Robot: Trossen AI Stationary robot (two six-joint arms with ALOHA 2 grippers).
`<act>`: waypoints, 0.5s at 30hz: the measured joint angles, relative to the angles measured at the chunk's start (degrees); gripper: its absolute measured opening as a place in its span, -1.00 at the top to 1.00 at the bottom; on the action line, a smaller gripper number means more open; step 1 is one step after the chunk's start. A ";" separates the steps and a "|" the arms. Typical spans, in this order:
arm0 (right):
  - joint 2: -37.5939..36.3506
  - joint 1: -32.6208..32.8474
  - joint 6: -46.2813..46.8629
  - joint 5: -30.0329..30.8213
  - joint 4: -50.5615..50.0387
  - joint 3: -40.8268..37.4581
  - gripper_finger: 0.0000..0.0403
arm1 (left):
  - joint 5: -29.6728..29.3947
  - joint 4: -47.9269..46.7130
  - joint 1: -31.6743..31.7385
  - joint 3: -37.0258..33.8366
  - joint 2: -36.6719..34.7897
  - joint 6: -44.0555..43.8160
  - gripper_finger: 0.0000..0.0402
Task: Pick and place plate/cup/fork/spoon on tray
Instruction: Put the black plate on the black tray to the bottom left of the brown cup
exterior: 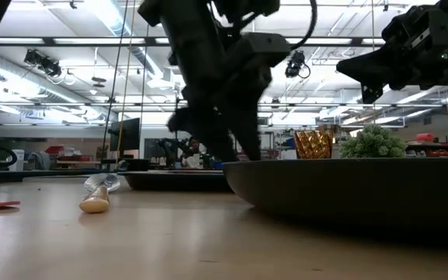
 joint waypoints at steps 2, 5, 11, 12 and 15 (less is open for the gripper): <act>0.12 0.02 0.00 0.00 0.36 0.01 0.89 | 0.00 -0.76 0.07 0.02 0.21 0.08 0.10; 0.18 0.02 0.00 -0.01 0.39 0.00 0.89 | 1.46 0.04 0.15 0.14 0.99 0.52 0.18; 0.31 0.02 0.20 0.01 0.45 0.00 0.89 | 5.15 0.17 0.59 0.03 1.79 2.96 0.41; 0.24 0.02 0.26 -0.01 0.35 0.00 0.89 | 5.41 0.28 0.75 0.03 1.79 3.38 0.45; 0.23 0.02 1.74 -0.03 1.05 0.00 0.89 | 5.28 -0.06 1.10 0.03 1.79 4.80 0.63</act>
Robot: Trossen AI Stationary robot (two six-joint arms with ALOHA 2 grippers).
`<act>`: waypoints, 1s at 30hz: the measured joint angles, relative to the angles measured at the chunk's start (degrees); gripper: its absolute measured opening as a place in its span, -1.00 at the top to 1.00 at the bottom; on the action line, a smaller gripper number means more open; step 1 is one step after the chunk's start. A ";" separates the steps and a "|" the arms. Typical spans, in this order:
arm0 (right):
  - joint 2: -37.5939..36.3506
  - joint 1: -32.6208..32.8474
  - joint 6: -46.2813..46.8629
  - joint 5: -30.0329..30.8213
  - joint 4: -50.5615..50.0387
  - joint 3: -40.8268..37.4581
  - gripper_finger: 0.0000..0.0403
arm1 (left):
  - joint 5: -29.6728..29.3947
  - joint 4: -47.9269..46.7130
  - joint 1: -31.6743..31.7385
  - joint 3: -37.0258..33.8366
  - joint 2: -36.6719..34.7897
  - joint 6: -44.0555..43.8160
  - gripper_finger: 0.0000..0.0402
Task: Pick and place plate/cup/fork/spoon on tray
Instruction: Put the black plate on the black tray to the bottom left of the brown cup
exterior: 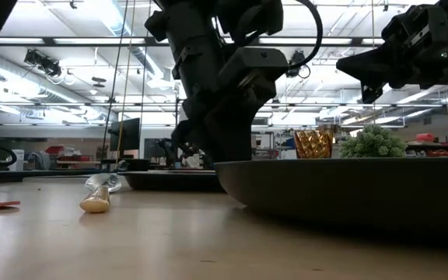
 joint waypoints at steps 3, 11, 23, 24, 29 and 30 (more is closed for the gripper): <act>-0.04 0.02 0.41 -0.39 0.83 0.01 0.89 | -0.28 0.14 0.46 0.00 0.00 1.19 0.87; -0.03 0.04 7.08 -1.07 1.89 0.00 0.89 | -0.14 -6.41 3.25 1.66 -1.40 6.42 0.94; -0.56 0.04 9.21 -1.11 4.17 0.00 0.89 | -2.50 -10.29 16.90 6.00 -4.70 15.21 0.94; -0.64 0.04 9.23 -1.11 5.06 0.00 0.89 | -2.27 -10.20 18.59 6.03 -4.70 15.49 0.94; -1.65 0.04 8.62 -1.14 7.49 0.02 0.89 | 0.57 -8.81 25.74 6.03 -4.70 14.90 0.93; -1.73 0.04 8.32 -1.12 7.97 0.02 0.89 | 0.93 -8.60 26.85 6.03 -4.70 14.86 0.93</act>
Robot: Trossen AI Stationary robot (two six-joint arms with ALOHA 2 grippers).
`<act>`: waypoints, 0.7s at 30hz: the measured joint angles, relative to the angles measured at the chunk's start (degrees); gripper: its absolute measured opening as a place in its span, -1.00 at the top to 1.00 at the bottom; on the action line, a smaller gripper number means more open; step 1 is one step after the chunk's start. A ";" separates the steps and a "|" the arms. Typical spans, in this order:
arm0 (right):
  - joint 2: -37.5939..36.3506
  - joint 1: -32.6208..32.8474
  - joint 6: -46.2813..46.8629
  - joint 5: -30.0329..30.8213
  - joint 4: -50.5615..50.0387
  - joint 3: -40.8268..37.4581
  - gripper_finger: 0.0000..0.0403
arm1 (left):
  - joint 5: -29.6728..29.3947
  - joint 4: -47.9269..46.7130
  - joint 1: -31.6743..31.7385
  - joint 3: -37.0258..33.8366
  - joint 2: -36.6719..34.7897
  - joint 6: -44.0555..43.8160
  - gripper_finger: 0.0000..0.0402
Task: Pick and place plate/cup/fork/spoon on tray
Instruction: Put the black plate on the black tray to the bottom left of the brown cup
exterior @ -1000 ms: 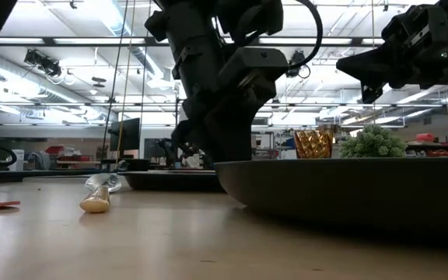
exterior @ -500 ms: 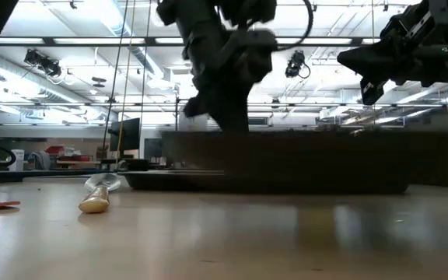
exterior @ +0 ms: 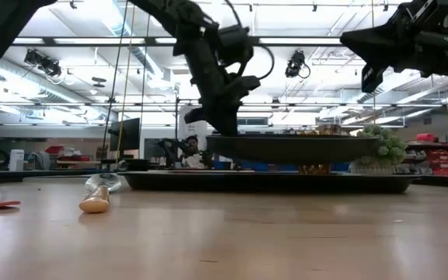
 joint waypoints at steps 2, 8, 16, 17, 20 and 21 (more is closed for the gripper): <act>-0.16 0.00 -0.84 0.00 0.44 -0.01 0.89 | 0.53 1.05 1.94 -0.02 0.02 -0.04 0.93; -0.16 0.00 -1.46 0.33 0.82 -0.01 0.89 | 1.34 2.85 5.80 -0.02 0.39 -0.10 0.93; -0.14 0.02 -1.49 0.31 1.26 0.00 0.89 | 2.15 6.91 6.27 -0.11 5.79 -0.56 0.93; -0.18 0.02 -1.49 0.29 1.26 0.00 0.89 | 2.13 7.26 6.27 -0.13 5.84 -0.61 0.93; -0.18 0.02 -1.49 0.07 1.61 -0.01 0.89 | 1.02 9.60 6.27 -0.11 5.70 -0.52 0.93; -0.18 0.02 -1.49 0.07 1.63 0.00 0.89 | 0.84 10.22 6.27 -0.11 5.72 -0.57 0.93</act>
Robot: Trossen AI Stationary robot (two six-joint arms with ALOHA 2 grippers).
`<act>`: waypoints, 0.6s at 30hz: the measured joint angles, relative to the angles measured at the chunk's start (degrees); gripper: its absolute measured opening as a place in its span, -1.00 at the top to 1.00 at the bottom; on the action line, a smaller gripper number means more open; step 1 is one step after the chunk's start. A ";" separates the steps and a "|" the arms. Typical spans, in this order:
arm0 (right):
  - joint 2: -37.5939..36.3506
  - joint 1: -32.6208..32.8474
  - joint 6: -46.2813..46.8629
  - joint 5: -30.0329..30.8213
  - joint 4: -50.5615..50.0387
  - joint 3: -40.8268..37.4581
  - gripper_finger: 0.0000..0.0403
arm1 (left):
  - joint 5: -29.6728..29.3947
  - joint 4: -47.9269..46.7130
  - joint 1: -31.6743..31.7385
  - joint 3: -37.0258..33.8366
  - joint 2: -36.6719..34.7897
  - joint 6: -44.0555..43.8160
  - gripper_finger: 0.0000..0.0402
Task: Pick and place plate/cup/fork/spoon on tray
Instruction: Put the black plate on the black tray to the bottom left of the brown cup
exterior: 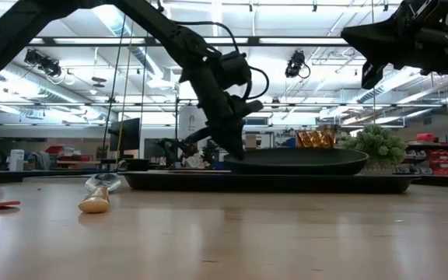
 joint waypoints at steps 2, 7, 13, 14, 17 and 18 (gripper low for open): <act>0.00 0.00 0.00 0.00 0.04 -0.02 0.89 | 0.03 1.02 0.00 0.00 -0.01 0.01 0.92; 0.00 0.04 0.39 -0.06 0.13 -0.01 0.89 | 0.26 1.26 -0.35 0.09 0.79 0.07 0.82; 0.00 0.04 0.41 -0.07 0.14 0.00 0.89 | -1.13 0.70 -0.76 0.04 0.48 2.63 0.57; 0.00 0.04 0.42 -0.07 0.12 0.00 0.89 | -1.23 0.46 -0.76 0.04 0.23 3.43 0.52; 0.00 0.04 0.44 -0.15 0.15 0.00 0.89 | -1.88 -0.46 -0.55 0.04 -1.44 4.70 0.38; -0.02 0.04 0.44 -0.17 0.12 0.00 0.89 | -1.97 -0.47 -0.55 0.15 -1.99 5.15 0.34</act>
